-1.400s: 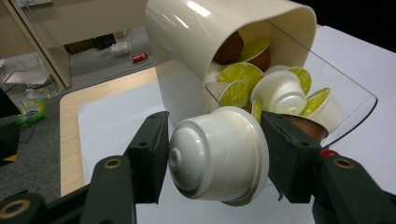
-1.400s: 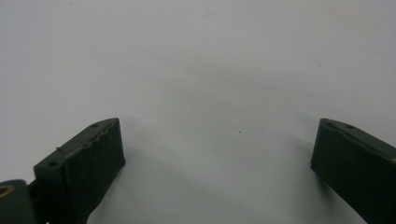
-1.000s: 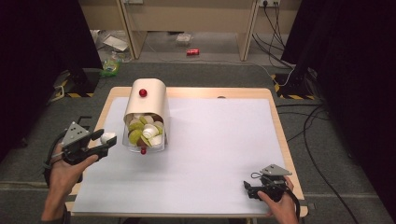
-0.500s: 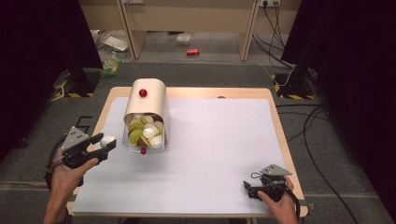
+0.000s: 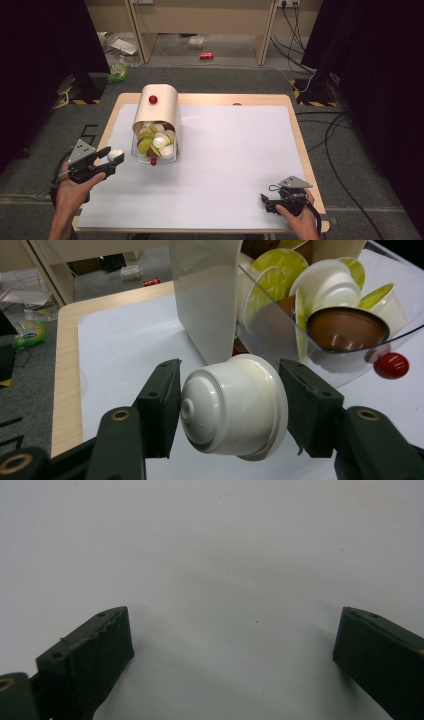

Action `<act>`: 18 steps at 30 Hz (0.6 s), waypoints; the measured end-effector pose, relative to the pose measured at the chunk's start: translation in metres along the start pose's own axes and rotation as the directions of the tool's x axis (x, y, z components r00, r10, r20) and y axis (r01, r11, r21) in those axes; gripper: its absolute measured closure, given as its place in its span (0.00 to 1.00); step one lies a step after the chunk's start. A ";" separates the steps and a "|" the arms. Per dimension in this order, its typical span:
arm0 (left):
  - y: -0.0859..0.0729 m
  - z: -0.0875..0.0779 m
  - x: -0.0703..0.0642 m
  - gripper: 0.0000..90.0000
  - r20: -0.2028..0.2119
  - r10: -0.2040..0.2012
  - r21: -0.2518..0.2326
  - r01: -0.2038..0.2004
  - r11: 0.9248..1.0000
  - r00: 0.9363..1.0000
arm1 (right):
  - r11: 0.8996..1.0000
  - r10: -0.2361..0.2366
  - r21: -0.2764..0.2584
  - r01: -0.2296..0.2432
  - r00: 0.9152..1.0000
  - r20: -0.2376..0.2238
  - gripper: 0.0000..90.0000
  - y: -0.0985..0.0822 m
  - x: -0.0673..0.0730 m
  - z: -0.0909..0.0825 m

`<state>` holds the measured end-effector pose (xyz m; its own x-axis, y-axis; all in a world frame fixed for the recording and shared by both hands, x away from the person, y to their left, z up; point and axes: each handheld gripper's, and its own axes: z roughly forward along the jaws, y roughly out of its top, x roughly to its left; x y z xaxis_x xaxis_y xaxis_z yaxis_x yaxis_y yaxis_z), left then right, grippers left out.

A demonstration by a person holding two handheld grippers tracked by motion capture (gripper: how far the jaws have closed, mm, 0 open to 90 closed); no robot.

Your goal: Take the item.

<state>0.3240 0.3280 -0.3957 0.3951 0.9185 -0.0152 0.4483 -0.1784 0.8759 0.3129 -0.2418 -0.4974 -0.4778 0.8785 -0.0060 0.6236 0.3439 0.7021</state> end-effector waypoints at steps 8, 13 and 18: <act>-0.013 0.009 0.003 0.49 -0.004 -0.017 0.032 0.018 0.999 1.000 | 1.000 0.000 0.000 0.000 1.000 -0.001 0.03 0.000 0.000 0.000; -0.018 0.014 0.003 0.49 -0.010 -0.018 0.051 0.019 0.999 1.000 | 1.000 0.000 0.001 0.000 1.000 -0.001 0.03 0.000 0.000 0.000; -0.022 0.018 0.004 0.49 -0.008 -0.026 0.067 0.027 0.997 1.000 | 1.000 0.001 0.000 -0.001 1.000 -0.001 0.03 0.000 0.000 0.000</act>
<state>0.3300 0.3294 -0.4242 0.3770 0.9256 -0.0344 0.5110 -0.1769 0.8412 0.3129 -0.2418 -0.4974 -0.4777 0.8785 -0.0046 0.6241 0.3431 0.7020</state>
